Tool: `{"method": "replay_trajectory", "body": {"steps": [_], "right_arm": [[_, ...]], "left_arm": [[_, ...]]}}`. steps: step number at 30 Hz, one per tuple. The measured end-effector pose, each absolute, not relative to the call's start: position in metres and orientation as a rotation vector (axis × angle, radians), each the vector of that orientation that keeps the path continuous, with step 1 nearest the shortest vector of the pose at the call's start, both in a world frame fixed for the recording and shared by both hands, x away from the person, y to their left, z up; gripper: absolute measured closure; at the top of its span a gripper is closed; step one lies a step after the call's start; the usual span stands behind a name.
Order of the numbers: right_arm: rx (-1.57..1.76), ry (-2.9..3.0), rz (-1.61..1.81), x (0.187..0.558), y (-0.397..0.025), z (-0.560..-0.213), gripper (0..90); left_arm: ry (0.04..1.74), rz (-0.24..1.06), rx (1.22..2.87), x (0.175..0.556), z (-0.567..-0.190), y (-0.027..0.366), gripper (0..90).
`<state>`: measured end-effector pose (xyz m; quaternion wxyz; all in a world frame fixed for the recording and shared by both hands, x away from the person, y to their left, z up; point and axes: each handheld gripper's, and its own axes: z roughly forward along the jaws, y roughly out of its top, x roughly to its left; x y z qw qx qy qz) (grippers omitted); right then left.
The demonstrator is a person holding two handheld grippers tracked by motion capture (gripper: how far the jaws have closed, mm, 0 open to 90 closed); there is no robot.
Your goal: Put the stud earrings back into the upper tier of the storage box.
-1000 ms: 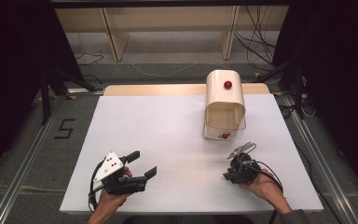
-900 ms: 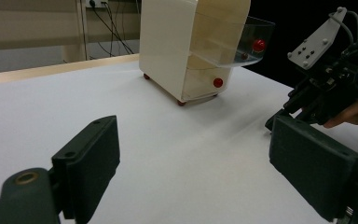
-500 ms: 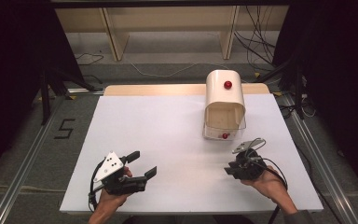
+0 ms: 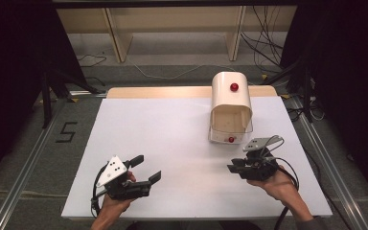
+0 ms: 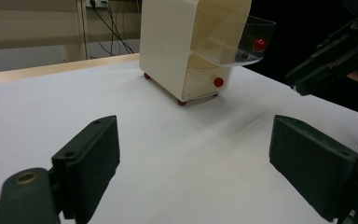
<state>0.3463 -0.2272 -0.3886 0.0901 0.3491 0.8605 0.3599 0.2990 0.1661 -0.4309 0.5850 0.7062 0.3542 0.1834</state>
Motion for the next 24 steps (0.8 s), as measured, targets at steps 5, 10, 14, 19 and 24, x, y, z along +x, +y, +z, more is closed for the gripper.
{"method": "replay_trajectory", "body": {"steps": [5, 10, 14, 19, 24], "right_arm": [[1.004, 2.527, 1.153, 0.348, -0.227, -0.372, 70.0], [0.977, 2.488, 1.206, 0.351, -0.224, -0.354, 70.0], [0.973, 2.445, 1.235, 0.355, -0.226, -0.342, 70.0], [0.994, 2.394, 1.254, 0.360, -0.233, -0.334, 70.1], [1.024, 2.354, 1.273, 0.369, -0.237, -0.332, 70.1]], "left_arm": [[0.828, 0.428, 1.647, 0.299, -0.431, 0.166, 15.9], [0.829, 0.427, 1.647, 0.299, -0.431, 0.166, 15.9], [0.830, 0.428, 1.647, 0.300, -0.432, 0.166, 15.9], [0.831, 0.427, 1.649, 0.300, -0.432, 0.166, 15.9], [0.832, 0.427, 1.649, 0.300, -0.432, 0.166, 15.9]]}}
